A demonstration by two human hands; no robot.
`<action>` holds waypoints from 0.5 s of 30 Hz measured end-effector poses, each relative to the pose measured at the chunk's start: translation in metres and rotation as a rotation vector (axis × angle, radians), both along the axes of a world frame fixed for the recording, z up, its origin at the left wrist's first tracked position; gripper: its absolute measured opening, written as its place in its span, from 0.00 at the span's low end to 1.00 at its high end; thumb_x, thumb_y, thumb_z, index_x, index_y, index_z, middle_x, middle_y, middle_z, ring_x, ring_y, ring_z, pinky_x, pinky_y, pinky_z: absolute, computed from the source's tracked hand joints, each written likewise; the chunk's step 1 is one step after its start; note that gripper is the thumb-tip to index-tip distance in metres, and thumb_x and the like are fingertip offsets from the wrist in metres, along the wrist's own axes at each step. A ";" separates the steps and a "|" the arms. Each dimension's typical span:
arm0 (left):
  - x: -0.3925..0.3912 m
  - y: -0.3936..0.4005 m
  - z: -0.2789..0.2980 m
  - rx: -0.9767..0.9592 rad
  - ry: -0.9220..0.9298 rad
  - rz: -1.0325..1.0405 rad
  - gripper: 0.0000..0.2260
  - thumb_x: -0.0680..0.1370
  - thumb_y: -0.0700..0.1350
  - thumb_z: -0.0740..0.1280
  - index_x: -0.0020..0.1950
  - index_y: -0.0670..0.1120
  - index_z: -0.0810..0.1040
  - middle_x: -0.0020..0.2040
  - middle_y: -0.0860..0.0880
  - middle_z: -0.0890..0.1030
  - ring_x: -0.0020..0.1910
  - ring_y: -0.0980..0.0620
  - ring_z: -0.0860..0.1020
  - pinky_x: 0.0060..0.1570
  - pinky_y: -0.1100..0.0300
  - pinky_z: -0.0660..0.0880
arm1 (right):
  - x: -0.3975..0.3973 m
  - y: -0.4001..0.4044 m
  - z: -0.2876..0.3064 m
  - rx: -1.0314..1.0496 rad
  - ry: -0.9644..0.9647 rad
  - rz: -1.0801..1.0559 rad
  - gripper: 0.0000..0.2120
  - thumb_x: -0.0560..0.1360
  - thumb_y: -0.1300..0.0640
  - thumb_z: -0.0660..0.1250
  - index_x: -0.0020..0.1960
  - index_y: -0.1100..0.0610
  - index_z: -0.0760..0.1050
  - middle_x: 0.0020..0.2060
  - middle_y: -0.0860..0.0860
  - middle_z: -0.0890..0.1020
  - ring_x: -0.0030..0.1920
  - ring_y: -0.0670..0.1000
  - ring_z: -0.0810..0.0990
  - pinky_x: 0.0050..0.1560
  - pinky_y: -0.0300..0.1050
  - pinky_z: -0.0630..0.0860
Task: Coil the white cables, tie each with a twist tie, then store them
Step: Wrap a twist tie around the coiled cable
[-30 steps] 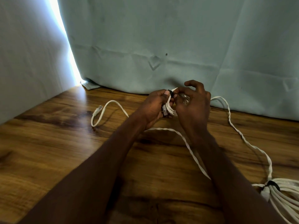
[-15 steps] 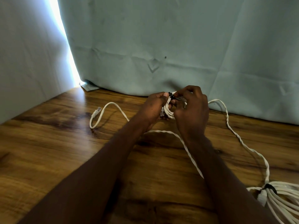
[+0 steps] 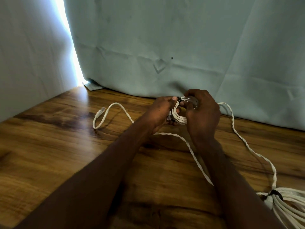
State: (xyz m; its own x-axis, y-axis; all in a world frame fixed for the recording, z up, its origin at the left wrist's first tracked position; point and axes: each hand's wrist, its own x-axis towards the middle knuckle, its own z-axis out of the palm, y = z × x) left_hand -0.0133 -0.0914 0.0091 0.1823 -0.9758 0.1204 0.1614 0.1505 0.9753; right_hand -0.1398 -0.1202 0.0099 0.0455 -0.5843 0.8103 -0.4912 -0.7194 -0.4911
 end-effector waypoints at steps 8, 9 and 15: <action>0.004 0.001 0.000 0.082 -0.095 0.056 0.18 0.88 0.48 0.57 0.47 0.42 0.82 0.32 0.48 0.77 0.30 0.51 0.74 0.32 0.59 0.75 | -0.008 -0.008 0.007 0.236 -0.048 0.218 0.12 0.72 0.64 0.77 0.51 0.51 0.85 0.44 0.40 0.85 0.47 0.35 0.83 0.48 0.27 0.74; 0.004 0.001 0.000 0.082 -0.100 0.055 0.19 0.88 0.48 0.57 0.46 0.43 0.82 0.32 0.48 0.77 0.30 0.50 0.74 0.33 0.59 0.74 | -0.009 -0.008 0.007 0.247 -0.035 0.227 0.12 0.72 0.64 0.77 0.52 0.51 0.85 0.44 0.40 0.85 0.47 0.35 0.83 0.49 0.29 0.76; 0.006 0.001 0.001 0.064 -0.147 0.029 0.19 0.88 0.48 0.57 0.45 0.44 0.82 0.32 0.48 0.78 0.29 0.50 0.75 0.31 0.59 0.74 | -0.011 -0.011 0.010 0.361 -0.044 0.303 0.10 0.74 0.65 0.73 0.51 0.54 0.87 0.44 0.45 0.88 0.48 0.42 0.85 0.54 0.41 0.81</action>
State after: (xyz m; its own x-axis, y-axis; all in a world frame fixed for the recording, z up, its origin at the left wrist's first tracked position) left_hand -0.0075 -0.0899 0.0103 0.1959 -0.9769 0.0855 0.0132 0.0898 0.9959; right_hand -0.1507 -0.1313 0.0195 0.2276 -0.7946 0.5629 -0.2591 -0.6066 -0.7516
